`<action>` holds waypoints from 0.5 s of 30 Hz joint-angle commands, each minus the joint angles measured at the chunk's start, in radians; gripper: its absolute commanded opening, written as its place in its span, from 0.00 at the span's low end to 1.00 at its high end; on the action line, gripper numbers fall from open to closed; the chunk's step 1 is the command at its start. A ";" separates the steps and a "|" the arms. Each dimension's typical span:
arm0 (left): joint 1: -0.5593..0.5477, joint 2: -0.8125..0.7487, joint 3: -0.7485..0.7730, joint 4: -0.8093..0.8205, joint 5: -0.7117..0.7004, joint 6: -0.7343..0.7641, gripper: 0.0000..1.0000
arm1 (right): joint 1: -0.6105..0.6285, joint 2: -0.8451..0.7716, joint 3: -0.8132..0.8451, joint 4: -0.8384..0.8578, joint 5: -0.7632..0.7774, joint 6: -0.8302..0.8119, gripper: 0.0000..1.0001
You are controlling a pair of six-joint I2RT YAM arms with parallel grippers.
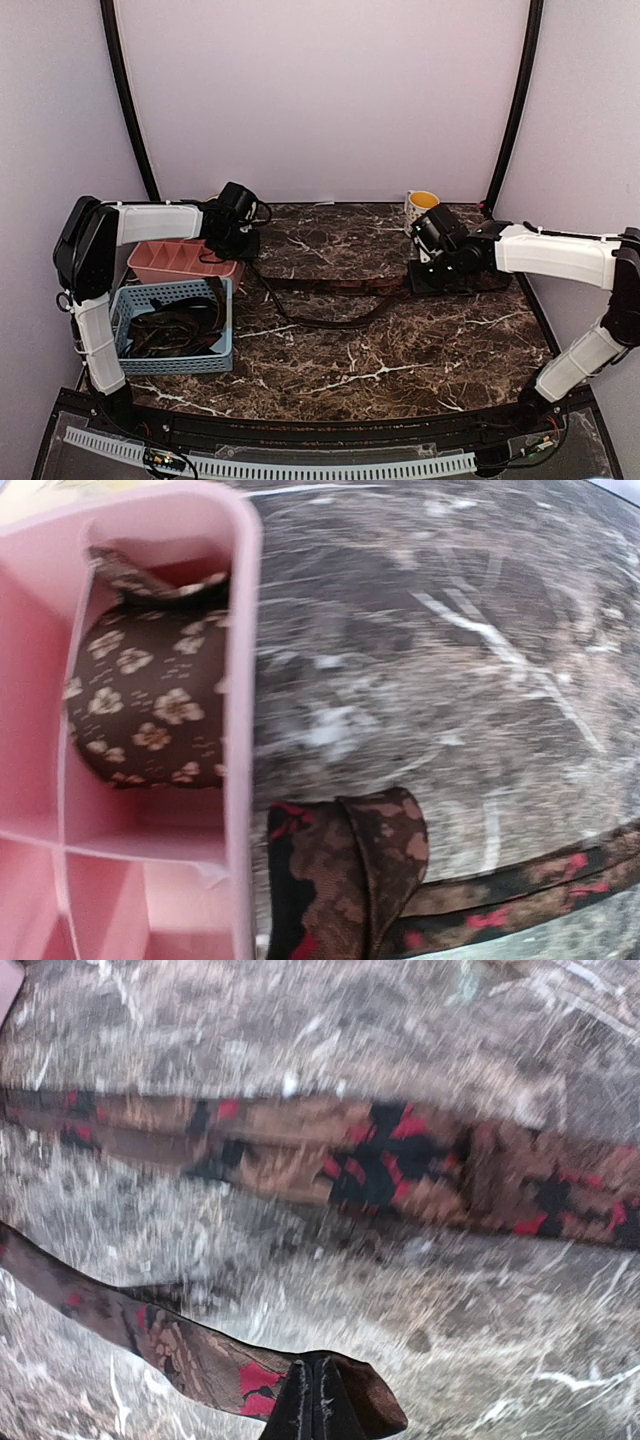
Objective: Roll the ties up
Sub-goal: Move to tie at the center of the board.
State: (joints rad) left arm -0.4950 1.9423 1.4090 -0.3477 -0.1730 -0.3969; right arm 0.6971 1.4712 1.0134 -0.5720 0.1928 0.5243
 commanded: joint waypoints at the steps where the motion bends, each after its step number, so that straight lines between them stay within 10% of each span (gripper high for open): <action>1: 0.055 -0.085 -0.072 -0.070 -0.086 -0.005 0.00 | -0.035 0.021 0.076 0.022 0.033 -0.041 0.00; 15: 0.139 -0.208 -0.026 -0.026 0.119 0.219 0.11 | -0.111 0.191 0.203 0.142 -0.026 -0.172 0.00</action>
State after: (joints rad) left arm -0.4049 1.7164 1.3067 -0.3233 -0.0994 -0.2401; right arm 0.6247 1.6093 1.2034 -0.4934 0.1947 0.4137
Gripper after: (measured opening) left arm 0.132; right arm 0.003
